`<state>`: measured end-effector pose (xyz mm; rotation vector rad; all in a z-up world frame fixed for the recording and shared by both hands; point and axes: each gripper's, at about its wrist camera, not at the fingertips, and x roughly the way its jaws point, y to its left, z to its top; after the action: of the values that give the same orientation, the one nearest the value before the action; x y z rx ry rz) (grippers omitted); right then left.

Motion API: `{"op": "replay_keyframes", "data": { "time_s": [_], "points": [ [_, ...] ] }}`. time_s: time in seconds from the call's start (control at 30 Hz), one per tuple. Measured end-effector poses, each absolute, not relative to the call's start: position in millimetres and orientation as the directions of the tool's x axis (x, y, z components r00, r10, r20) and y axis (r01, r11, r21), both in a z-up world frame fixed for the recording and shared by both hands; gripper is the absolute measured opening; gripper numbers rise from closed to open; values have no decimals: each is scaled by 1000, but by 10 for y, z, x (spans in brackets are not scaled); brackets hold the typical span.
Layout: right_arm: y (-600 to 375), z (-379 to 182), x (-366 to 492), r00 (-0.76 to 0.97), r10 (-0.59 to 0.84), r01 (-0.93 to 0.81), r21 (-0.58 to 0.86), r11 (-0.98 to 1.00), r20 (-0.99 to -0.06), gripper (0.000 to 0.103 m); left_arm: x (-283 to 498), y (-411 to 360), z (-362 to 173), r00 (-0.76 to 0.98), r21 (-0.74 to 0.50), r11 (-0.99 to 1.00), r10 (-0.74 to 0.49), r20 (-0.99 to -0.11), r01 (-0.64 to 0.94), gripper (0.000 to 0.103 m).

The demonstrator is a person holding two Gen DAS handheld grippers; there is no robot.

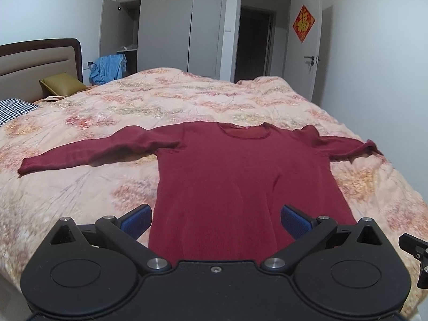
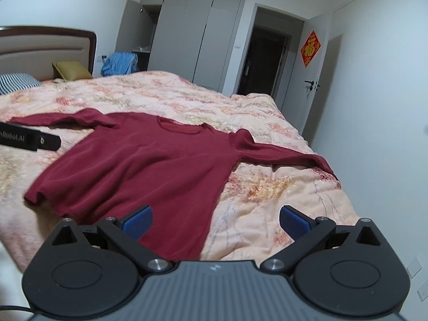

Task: Fold small clothes
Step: 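Move both tools toward the red sweater, right tool toward its sleeve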

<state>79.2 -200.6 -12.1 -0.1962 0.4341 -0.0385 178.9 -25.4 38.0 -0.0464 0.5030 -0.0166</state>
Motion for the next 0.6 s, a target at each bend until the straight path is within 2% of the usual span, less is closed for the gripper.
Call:
{"op": "replay_keyframes", "data": {
  "time_s": [0.23, 0.6],
  "points": [
    [-2229, -244, 1359, 885, -87, -4, -194, 981, -457, 103, 2407, -453, 318, 854, -1, 1000, -19, -520, 22, 102],
    [-2669, -542, 2191, 862, -69, 29, -88, 996, -502, 103, 3348, -874, 84, 800, 41, 996, -40, -598, 80, 102]
  ]
}}
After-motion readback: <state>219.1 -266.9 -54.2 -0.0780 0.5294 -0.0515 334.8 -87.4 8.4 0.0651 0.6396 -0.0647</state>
